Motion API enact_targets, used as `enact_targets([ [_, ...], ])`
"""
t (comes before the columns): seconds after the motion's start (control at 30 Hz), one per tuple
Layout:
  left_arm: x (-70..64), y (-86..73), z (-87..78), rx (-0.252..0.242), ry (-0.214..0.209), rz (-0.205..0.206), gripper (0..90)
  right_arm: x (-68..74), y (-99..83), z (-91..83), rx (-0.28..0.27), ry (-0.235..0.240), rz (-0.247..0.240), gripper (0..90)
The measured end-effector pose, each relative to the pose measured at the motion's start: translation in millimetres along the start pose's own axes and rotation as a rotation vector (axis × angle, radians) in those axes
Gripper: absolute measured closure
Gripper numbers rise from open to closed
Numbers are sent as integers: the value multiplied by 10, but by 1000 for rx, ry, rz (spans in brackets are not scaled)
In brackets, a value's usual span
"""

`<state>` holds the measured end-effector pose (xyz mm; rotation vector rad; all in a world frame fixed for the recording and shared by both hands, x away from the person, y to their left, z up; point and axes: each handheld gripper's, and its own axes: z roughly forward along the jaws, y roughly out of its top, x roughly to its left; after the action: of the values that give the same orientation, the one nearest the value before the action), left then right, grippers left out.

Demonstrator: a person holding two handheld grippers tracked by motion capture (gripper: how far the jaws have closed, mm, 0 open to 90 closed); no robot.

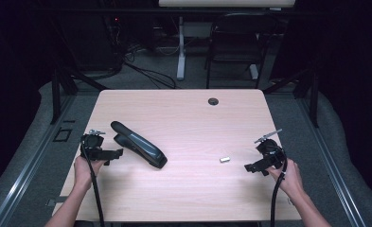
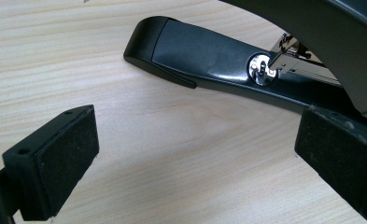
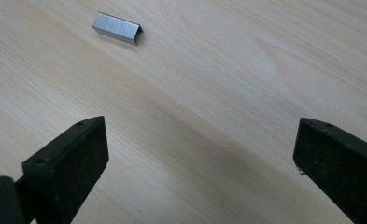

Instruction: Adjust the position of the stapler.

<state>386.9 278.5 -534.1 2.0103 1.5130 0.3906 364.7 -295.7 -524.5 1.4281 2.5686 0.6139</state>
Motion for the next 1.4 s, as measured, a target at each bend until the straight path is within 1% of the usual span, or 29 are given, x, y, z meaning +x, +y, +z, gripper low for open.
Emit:
enact_targets([
  [0.07, 1, 3, -4, 1, 2, 8, 3, 6, -2, -3, 4, -2, -11, 34],
  [0.13, 0, 7, -3, 6, 6, 10, 4, 22, -2, 1, -12, 6, -4, 41],
  [0.2, 1, 9, -8, 5, 9, 14, 9, 25, 6, -4, -2, -4, -14, 45],
  [0.23, -1, 8, -9, 0, 10, 11, 21, 29, 10, 3, -11, 8, -15, 49],
  [0.27, 1, 7, -9, 1, 9, 13, 34, 35, 12, 9, -12, 3, -13, 54],
  [0.3, 2, 9, -10, 5, 10, 16, 45, 30, 17, 5, 7, -3, -27, 55],
  [0.37, -5, 12, -15, -5, 18, 18, 72, 51, 20, 12, -2, 8, -21, 57],
  [0.4, -5, 12, -15, -5, 18, 18, 98, 58, 19, 13, -4, 1, -21, 59],
  [0.43, -6, 17, -20, -11, 23, 21, 98, 58, 19, 13, -4, 1, -21, 59],
  [0.47, -7, 23, -21, -17, 28, 23, 131, 65, 15, 18, -14, 2, -15, 62],
  [0.5, -11, 34, -11, -16, 38, 30, 170, 62, 17, 13, -2, 5, -25, 64],
  [0.53, -11, 35, -5, -19, 35, 35, 215, 58, 16, 14, 1, -1, -30, 65],
  [0.57, -10, 38, 0, -21, 34, 40, 289, 52, 19, 14, 9, -5, -38, 66],
  [0.63, -9, 45, 10, -27, 39, 48, 356, 55, 23, 23, 7, 2, -35, 71],
  [0.67, -5, 47, 15, -32, 36, 48, 424, 59, 25, 27, 3, 6, -33, 73],
  [0.7, -3, 48, 25, -36, 39, 46, 444, 63, 24, 30, -2, 3, -31, 76],
  [0.73, 4, 51, 37, -37, 33, 50, 470, 59, 28, 24, 12, -1, -42, 80],
  [0.77, 9, 51, 50, -38, 28, 50, 506, 68, 28, 26, 8, 7, -36, 87],
  [0.83, 19, 50, 74, -45, 19, 43, 565, 75, 26, 28, 5, -2, -36, 90],
  [0.9, 24, 54, 102, -49, 9, 44, 625, 81, 21, 35, -7, 4, -26, 95],
  [1.0, 22, 57, 181, -53, -8, 61, 719, 77, 26, 29, 4, -1, -35, 96],
  [1.03, 18, 54, 214, -53, -10, 71, 750, 80, 26, 33, 1, 5, -33, 97],
  [1.17, -2, 43, 334, -72, -17, 104, 832, 85, 28, 32, 4, -4, -38, 99],
  [1.2, -7, 45, 351, -91, -19, 104, 848, 87, 24, 37, -4, 2, -31, 99],
  [1.23, -10, 50, 364, -99, -19, 108, 863, 82, 27, 27, 8, -2, -39, 99],
  [1.27, -17, 52, 381, -108, -23, 109, 875, 87, 21, 34, -4, 3, -29, 100],
  [1.33, -33, 52, 414, -117, -37, 116, 897, 76, 23, 27, 10, -8, -39, 100],
  [1.4, -48, 38, 451, -137, -56, 115, 900, 68, 27, 24, 18, -5, -46, 101],
])
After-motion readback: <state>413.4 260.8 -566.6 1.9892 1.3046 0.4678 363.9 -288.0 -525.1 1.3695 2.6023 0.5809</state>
